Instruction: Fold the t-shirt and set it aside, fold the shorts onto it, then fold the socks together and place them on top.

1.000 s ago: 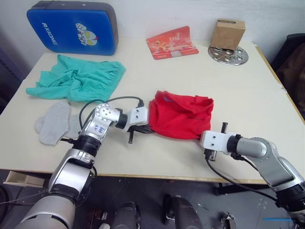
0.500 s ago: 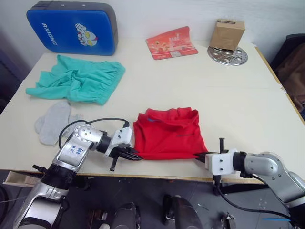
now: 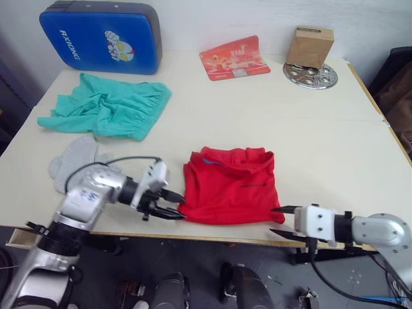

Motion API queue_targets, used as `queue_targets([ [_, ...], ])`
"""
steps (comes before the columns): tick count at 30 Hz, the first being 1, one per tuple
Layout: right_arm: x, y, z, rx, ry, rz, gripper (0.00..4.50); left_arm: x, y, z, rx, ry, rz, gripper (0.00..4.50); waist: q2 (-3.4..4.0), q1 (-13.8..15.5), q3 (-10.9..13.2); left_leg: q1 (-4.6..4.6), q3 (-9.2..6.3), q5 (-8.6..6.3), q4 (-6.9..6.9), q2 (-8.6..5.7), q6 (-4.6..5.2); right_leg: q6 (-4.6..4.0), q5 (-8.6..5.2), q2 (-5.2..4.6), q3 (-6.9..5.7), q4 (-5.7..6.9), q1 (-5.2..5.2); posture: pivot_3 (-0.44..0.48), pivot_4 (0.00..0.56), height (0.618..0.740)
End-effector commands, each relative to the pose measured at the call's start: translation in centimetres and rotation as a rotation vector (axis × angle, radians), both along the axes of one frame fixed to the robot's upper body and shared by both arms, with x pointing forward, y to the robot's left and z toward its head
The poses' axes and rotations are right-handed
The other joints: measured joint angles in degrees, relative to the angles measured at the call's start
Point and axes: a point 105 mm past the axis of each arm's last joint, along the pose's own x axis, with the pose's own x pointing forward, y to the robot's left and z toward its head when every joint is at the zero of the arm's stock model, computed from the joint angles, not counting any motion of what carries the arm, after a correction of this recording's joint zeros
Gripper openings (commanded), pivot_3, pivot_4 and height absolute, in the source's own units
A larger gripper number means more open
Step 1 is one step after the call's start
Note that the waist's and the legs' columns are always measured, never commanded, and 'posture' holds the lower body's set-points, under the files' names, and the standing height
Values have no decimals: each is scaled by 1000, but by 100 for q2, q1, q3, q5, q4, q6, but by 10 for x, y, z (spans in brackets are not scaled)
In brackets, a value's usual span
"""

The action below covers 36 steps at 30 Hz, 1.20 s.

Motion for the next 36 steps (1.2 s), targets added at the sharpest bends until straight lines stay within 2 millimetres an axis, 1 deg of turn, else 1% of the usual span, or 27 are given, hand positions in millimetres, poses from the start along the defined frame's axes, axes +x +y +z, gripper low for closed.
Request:
queue_targets([
  [1,4,10,23,139,20,-54,1433,9,-6,25,-103,17,-4,1926,-1,7,-1,0,-1,0,1,0,0,0,0,0,0,-1,2,0,150,740],
  [3,10,17,24,178,41,-78,767,21,-16,29,-123,-5,6,1393,-1,10,-1,1,-2,0,0,-2,0,0,0,1,-1,-1,3,0,150,740],
  [5,23,22,16,168,38,-111,37,32,-31,19,-92,-34,-3,729,-2,7,-1,-2,-2,0,0,-4,0,0,0,2,-1,0,1,0,150,740],
  [7,32,26,9,151,29,-136,0,39,-40,10,-59,-48,-9,54,-4,4,-2,-2,0,0,0,-5,-1,0,0,6,-3,-2,1,0,150,740],
  [8,37,27,5,149,36,-155,0,44,-44,4,-47,-55,-6,18,-4,5,-2,-5,2,0,-1,-7,0,0,0,5,-2,-2,-4,0,150,740],
  [10,47,27,-9,119,51,-201,0,68,-51,-11,-11,-83,62,18,-4,5,-2,-8,3,0,-2,-5,-1,0,0,9,-4,-2,-6,0,150,740],
  [11,49,27,-14,104,53,-211,0,76,-52,-15,0,-90,88,18,-4,8,-2,-8,4,1,-1,-5,-1,0,0,9,-4,-2,-6,0,150,740],
  [14,45,20,-27,36,63,-218,0,107,-52,-17,-21,-91,222,18,-4,23,-2,-12,5,2,2,-11,3,1,1,6,-5,-2,-9,0,150,740],
  [15,42,17,-30,19,71,-219,0,114,-51,-16,-27,-100,253,18,-5,16,-2,-13,4,2,1,-11,3,2,1,6,-6,-3,-9,0,150,740],
  [17,38,14,-34,0,83,-218,0,121,-50,-15,-36,-110,286,18,-5,9,-2,-16,3,0,-2,-10,6,6,3,6,-11,0,-9,0,150,740],
  [19,27,5,-36,-17,101,-217,0,134,-43,-1,-99,-119,374,18,-5,8,-2,-16,4,-1,-6,-9,7,8,5,7,-12,0,-8,0,150,740],
  [21,20,-2,-33,-20,108,-217,0,140,-36,11,-147,-128,417,18,-7,6,-3,-19,0,-1,-6,-9,7,11,6,6,-18,-1,-8,0,150,740],
  [23,16,-2,-23,17,110,-209,0,139,-31,21,-173,-137,404,18,-7,1,-3,-19,-1,-1,-5,-9,7,14,8,6,-19,-2,-7,0,150,740],
  [25,17,1,-11,81,115,-204,0,133,-30,32,-211,-134,351,18,-7,-12,-3,-17,3,-1,-4,-10,8,17,10,6,-14,-1,-6,0,150,740],
  [27,24,5,7,163,110,-215,0,116,-35,49,-271,-114,232,18,-10,-29,-1,-15,4,0,-3,-8,7,17,10,8,-12,0,-7,0,150,740],
  [29,37,10,24,234,91,-225,0,89,-46,57,-291,-87,80,18,-9,-69,-1,-15,3,1,-1,-5,4,16,10,8,-11,4,-7,0,150,740],
  [30,45,13,30,263,83,-233,0,75,-52,52,-270,-84,17,18,-9,-84,-2,-14,3,1,-1,-4,3,16,10,8,-8,7,-7,0,150,740],
  [32,58,20,36,292,74,-243,0,56,-63,39,-222,-81,-58,18,-8,-100,-2,-13,-1,1,-1,-3,0,14,8,6,-8,8,-6,0,150,740],
  [34,71,27,31,262,62,-246,0,47,-72,18,-154,-79,-82,18,-7,-106,-2,-11,-2,2,-2,-3,-1,13,8,6,-6,8,-4,0,150,740],
  [36,84,32,20,222,72,-264,0,45,-77,-7,-66,-94,-76,18,-7,-96,-2,-11,1,2,0,-6,-1,13,8,6,-5,7,-4,0,150,740],
])
